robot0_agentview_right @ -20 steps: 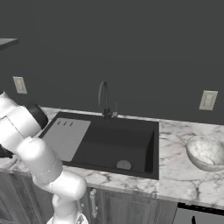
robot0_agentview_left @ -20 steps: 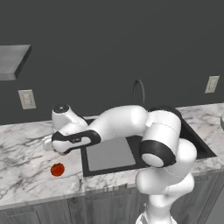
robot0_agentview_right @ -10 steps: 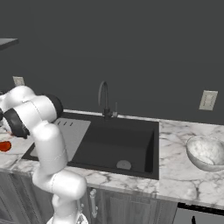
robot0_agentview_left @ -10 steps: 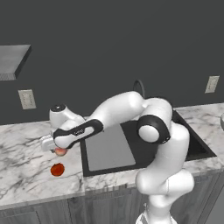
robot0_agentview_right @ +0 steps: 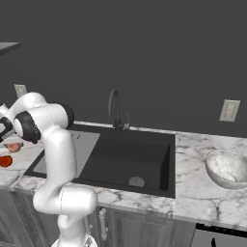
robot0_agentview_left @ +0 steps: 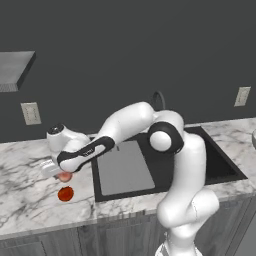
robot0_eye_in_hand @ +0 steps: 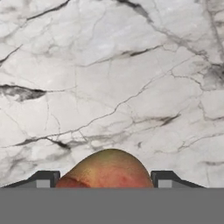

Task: Remove the tomato and peach from the sink. Then move the bowl and cup from the counter to the sink for washing.

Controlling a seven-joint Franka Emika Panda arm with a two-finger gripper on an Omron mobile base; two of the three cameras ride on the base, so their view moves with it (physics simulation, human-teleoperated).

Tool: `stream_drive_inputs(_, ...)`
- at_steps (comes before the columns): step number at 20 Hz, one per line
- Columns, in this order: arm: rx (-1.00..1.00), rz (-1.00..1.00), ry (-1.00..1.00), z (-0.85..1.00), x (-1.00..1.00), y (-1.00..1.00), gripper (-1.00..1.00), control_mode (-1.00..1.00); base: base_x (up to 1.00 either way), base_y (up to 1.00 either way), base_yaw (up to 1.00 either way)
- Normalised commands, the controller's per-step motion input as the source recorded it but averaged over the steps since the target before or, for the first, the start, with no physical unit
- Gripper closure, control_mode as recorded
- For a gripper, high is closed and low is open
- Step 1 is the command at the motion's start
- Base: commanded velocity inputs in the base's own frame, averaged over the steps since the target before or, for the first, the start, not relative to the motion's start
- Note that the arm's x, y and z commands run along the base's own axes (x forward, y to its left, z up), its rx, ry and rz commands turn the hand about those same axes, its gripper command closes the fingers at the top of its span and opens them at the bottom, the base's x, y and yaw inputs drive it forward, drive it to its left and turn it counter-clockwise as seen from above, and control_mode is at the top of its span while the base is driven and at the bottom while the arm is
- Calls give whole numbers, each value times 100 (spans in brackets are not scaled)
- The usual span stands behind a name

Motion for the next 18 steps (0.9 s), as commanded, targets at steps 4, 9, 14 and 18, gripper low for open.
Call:
stream_drive_inputs(4, -2, 0, 5, -13, 12, 7, 100, -100, 0, 0, 0)
stream_drive_inputs(9, -3, 0, 12, -13, 17, 3, 100, -100, 0, 0, 0)
stream_drive_inputs(14, -4, 0, 11, -18, 14, 1, 100, -100, 0, 0, 0)
stream_drive_inputs(18, -5, 0, 7, -19, 11, 1, 100, -100, 0, 0, 0)
